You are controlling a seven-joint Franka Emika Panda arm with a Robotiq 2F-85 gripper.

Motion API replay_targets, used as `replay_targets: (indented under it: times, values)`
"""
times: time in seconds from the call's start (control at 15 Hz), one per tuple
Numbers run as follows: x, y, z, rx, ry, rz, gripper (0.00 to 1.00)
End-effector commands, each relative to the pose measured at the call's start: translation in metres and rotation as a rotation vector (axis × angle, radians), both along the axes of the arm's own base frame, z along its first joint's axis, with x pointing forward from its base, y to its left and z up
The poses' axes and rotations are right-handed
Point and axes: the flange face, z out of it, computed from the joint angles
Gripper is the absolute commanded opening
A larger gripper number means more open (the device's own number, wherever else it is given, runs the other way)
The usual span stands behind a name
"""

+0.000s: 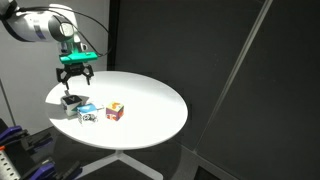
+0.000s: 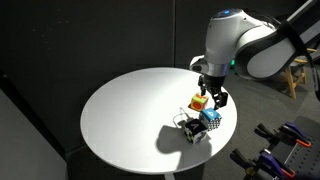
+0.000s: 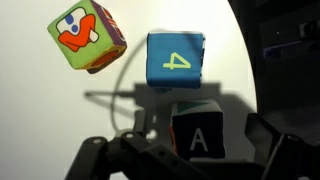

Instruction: Move the block with the letter a on it to the left

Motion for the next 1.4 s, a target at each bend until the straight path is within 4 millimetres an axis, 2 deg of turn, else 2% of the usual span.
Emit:
replay_targets:
  times: [0.0,0.47,0.87,1.33]
  values:
    - [-0.01,-0.02,0.019,0.052,-0.008,-0.13,1.0]
    - [-0.017,-0.054,0.042,0.128,-0.033,-0.315,1.0]
    - [-0.024,-0.085,0.051,0.137,-0.045,-0.477,1.0]
    - [-0.018,-0.084,0.043,0.13,-0.038,-0.461,1.0]
